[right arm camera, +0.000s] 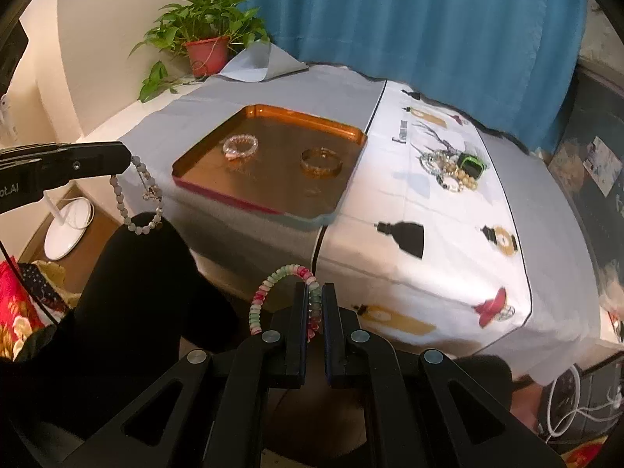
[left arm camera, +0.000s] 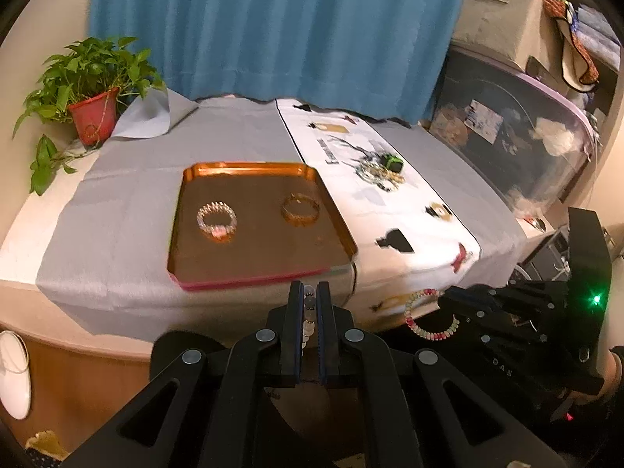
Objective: Organize jewelry
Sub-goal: 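Carry both held bracelets over the tray with the left and right tools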
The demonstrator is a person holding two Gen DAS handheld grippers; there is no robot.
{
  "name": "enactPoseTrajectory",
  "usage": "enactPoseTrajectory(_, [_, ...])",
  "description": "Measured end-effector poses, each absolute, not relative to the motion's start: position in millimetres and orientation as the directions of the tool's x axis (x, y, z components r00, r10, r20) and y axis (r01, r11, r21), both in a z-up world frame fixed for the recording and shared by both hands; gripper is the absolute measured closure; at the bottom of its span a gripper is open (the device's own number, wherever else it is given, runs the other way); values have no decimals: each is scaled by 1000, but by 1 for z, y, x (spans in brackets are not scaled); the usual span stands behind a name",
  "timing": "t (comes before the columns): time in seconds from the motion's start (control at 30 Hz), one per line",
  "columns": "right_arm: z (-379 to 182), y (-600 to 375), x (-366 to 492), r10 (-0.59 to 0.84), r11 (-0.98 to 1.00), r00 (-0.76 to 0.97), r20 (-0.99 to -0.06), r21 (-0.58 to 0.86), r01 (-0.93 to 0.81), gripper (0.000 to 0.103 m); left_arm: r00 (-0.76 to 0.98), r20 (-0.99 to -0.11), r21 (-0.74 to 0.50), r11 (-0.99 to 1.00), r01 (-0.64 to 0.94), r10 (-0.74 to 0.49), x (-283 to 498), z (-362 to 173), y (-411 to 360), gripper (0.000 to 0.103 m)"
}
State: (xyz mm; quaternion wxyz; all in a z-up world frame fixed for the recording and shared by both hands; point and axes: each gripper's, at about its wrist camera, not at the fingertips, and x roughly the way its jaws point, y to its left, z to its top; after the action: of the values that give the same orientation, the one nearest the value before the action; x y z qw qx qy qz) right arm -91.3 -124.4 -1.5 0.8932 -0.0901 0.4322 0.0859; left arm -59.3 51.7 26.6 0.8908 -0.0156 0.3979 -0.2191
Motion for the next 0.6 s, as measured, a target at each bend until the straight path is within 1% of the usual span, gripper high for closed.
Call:
enactPoseTrajectory(0.17, [0,-116,-63,71,968,620,-781,-97,-233,96,606,-692,-203,912,356,-391,-35,30,56,99])
enactPoseTrajectory(0.37, [2,-107,-23,85,971,627,-775,-77,-226,96,619,-689,-202,920,336,-377,-2,26,62,99])
enactPoseTrajectory(0.6, [-8,-94,24,97,970,621,-778,-66,-234,96,614,-693,-211,920,329,-379,34,17,63,99])
